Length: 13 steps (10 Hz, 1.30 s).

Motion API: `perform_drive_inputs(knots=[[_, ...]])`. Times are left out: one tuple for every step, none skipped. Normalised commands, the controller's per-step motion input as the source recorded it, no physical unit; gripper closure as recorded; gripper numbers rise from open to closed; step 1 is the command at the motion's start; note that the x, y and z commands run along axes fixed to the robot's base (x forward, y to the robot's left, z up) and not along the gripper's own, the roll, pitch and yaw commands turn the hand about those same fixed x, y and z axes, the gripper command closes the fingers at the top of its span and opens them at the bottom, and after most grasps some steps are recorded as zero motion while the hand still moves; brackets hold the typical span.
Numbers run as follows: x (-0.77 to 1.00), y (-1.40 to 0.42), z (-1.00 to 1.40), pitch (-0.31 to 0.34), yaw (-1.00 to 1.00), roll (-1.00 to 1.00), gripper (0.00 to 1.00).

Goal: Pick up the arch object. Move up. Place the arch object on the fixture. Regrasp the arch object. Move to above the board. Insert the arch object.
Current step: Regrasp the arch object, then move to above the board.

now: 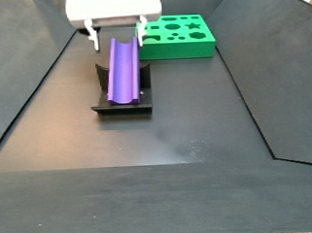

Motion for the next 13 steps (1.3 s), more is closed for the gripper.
perform_drive_inputs(knots=[[0.04,0.01,-0.21,-0.002,-0.06,0.04,0.00],[0.00,0.00,0.00,0.000,0.00,0.00,1.00],[0.09,-0.10,1.00,0.412,0.27,0.24,1.00],[0.09,-0.10,1.00,0.403,0.28,0.22,1.00],[0.10,-0.11,1.00,0.357,0.32,0.18,1.00],[0.11,-0.10,1.00,0.287,0.36,0.12,1.00],[0.11,-0.10,1.00,0.169,0.39,0.07,1.00],[0.11,-0.10,1.00,0.084,0.39,0.05,1.00],[0.11,-0.10,1.00,0.011,0.36,0.03,1.00],[0.10,-0.09,1.00,-0.072,0.30,0.03,1.00],[0.09,-0.09,1.00,-0.117,0.24,0.03,1.00],[0.07,-0.07,0.90,-0.141,0.18,0.03,1.00],[0.05,-0.05,0.73,-0.152,0.13,0.03,1.00]])
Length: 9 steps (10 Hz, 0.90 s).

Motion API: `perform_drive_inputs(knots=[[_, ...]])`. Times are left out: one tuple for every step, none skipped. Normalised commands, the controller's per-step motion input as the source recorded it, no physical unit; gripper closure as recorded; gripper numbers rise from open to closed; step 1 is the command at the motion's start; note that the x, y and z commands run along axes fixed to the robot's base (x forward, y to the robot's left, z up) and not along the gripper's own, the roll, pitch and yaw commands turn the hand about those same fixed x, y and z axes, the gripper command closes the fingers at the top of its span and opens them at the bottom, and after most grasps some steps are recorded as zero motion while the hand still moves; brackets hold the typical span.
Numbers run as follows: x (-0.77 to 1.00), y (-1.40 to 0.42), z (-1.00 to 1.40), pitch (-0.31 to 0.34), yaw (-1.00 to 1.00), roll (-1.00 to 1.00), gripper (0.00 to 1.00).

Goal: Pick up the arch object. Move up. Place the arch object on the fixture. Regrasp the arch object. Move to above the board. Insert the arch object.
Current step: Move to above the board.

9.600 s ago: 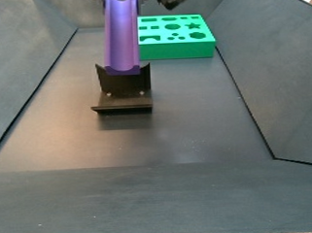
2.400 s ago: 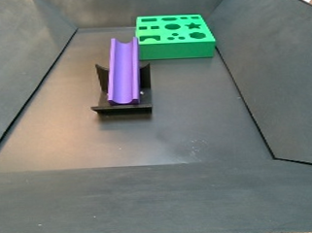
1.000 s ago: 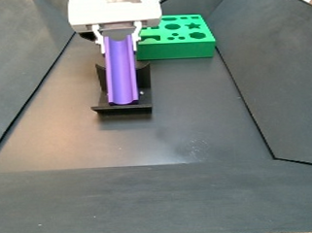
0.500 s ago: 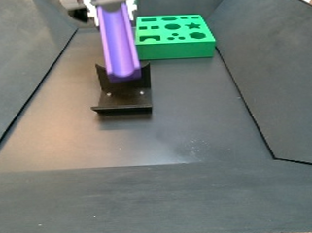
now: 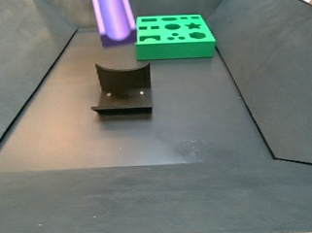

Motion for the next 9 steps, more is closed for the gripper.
perform_drive_inputs(knots=[[0.02,-0.03,0.50,-0.146,0.06,0.02,1.00],[0.01,-0.03,0.33,-0.123,0.02,0.02,1.00],[-0.93,-1.00,0.57,-0.161,-0.21,-1.00,1.00],[-0.94,-1.00,0.55,-0.161,-0.21,-1.00,1.00],[-1.00,-0.95,0.57,-0.185,-0.22,-1.00,1.00],[-1.00,-0.91,0.54,-0.187,-0.22,-1.00,1.00],[-1.00,-0.86,0.53,-0.192,-0.24,-1.00,1.00],[-1.00,-0.80,0.51,-0.187,-0.25,-1.00,1.00],[-0.80,-0.59,0.38,-0.176,-0.26,-1.00,1.00]])
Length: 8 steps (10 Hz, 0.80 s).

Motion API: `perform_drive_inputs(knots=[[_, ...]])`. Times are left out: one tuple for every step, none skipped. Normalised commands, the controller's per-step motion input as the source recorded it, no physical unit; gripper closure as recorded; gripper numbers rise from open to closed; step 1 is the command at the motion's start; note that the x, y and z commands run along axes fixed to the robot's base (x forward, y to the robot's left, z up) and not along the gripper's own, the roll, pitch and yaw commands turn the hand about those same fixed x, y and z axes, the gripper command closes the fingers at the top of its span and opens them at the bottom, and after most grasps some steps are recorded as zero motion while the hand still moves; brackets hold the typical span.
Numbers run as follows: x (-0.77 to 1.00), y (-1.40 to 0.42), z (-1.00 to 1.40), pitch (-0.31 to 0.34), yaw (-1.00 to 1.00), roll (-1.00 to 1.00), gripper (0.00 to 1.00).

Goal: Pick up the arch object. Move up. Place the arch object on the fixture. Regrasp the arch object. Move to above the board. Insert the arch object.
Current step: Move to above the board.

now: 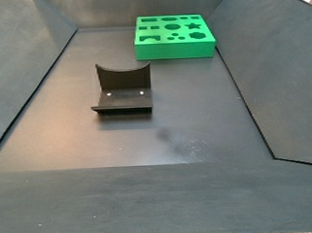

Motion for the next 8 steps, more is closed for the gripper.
perform_drive_inputs(knots=[[-0.54,-0.35,0.24,-0.165,-0.26,-1.00,1.00],[-0.33,-0.18,0.13,-0.147,-0.27,-1.00,1.00],[-0.17,-0.08,0.06,-0.122,-0.27,-1.00,1.00],[-0.12,-0.04,0.05,-0.109,-0.27,-1.00,1.00],[-0.09,0.01,0.01,-0.099,-0.27,-1.00,1.00],[-0.08,0.01,0.01,-0.099,-0.26,-1.00,1.00],[-0.07,0.03,0.01,-0.078,-0.18,-0.76,1.00],[-0.06,0.02,0.00,-0.071,-0.14,-0.61,1.00]])
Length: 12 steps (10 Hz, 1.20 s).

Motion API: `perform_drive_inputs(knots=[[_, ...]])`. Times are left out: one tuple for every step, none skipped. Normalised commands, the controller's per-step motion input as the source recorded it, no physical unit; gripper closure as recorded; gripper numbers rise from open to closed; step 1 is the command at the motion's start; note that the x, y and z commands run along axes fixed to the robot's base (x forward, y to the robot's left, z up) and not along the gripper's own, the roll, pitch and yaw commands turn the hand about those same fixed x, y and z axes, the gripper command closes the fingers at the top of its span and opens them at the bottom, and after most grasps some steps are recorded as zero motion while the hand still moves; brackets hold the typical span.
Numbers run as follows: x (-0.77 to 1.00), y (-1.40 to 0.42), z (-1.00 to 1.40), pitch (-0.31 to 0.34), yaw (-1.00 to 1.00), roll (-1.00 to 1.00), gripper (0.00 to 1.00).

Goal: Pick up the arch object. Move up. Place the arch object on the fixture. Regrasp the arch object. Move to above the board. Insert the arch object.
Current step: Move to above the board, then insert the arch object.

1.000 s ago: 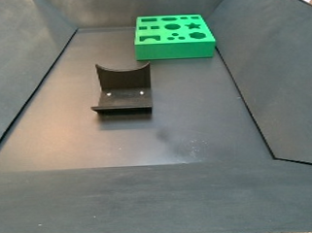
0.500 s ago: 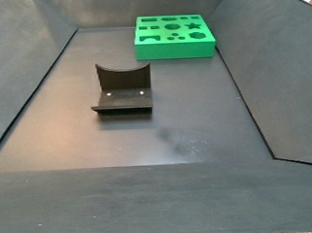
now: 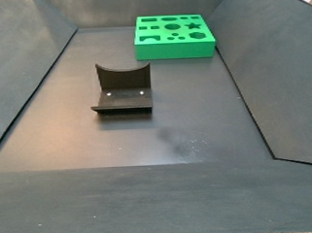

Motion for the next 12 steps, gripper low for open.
perform_drive_inputs(knots=[[-0.04,0.02,0.00,-0.038,-0.05,-0.31,1.00],[-0.03,0.02,0.00,-0.034,-0.03,-0.22,1.00],[0.00,0.00,-0.03,0.000,0.00,0.00,1.00],[0.00,-0.03,-0.13,-0.073,0.00,0.03,1.00],[0.33,0.19,-0.80,-0.084,-0.01,-0.05,1.00],[1.00,0.23,-0.75,0.023,0.00,-0.11,1.00],[1.00,0.18,-0.85,0.000,0.00,-0.14,1.00],[1.00,0.15,-0.85,0.000,0.00,-0.14,1.00],[1.00,0.10,-0.90,0.000,-0.01,-0.10,1.00],[1.00,0.13,-0.97,0.000,0.00,-0.10,1.00],[1.00,0.12,-0.97,0.000,0.00,-0.10,1.00],[1.00,0.00,-0.96,0.000,0.00,-0.05,1.00]])
